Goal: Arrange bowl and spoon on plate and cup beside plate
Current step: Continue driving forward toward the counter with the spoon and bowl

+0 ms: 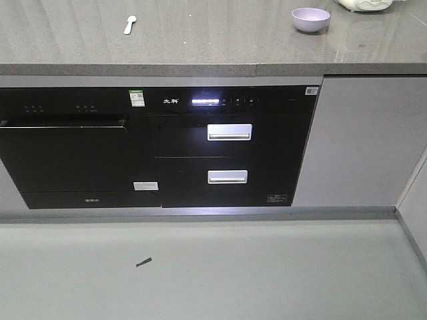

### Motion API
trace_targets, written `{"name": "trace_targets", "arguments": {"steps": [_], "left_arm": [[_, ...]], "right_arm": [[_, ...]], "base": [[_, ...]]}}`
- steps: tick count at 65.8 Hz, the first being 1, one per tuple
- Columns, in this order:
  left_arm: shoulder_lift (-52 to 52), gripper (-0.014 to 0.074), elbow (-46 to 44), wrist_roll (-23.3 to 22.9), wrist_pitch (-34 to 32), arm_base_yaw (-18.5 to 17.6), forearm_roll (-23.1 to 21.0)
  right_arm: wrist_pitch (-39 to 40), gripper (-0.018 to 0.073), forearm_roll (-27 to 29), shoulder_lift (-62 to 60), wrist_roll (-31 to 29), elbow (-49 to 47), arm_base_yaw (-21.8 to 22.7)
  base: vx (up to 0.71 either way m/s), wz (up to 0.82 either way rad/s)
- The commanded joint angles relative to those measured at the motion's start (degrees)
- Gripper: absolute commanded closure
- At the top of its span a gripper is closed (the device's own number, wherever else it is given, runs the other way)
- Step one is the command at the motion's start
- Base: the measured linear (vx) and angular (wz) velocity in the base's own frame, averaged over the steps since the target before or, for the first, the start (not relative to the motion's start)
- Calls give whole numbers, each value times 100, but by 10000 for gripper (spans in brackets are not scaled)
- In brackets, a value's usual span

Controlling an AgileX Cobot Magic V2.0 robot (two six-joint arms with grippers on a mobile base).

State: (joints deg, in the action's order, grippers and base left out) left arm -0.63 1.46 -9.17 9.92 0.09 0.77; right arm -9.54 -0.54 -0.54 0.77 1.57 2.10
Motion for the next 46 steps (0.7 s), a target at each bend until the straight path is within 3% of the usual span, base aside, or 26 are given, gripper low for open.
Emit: {"name": "trace_targets", "arguments": {"steps": [1, 46], "left_arm": [[-97, 602, 172, -60, -399, -1, 2], [-97, 602, 172, -60, -399, -1, 2]], "right_arm": [[407, 564, -62, -80, -7, 94, -5], [406, 564, -62, -80, -5, 94, -5]], "base": [[7, 2], [6, 0]]}}
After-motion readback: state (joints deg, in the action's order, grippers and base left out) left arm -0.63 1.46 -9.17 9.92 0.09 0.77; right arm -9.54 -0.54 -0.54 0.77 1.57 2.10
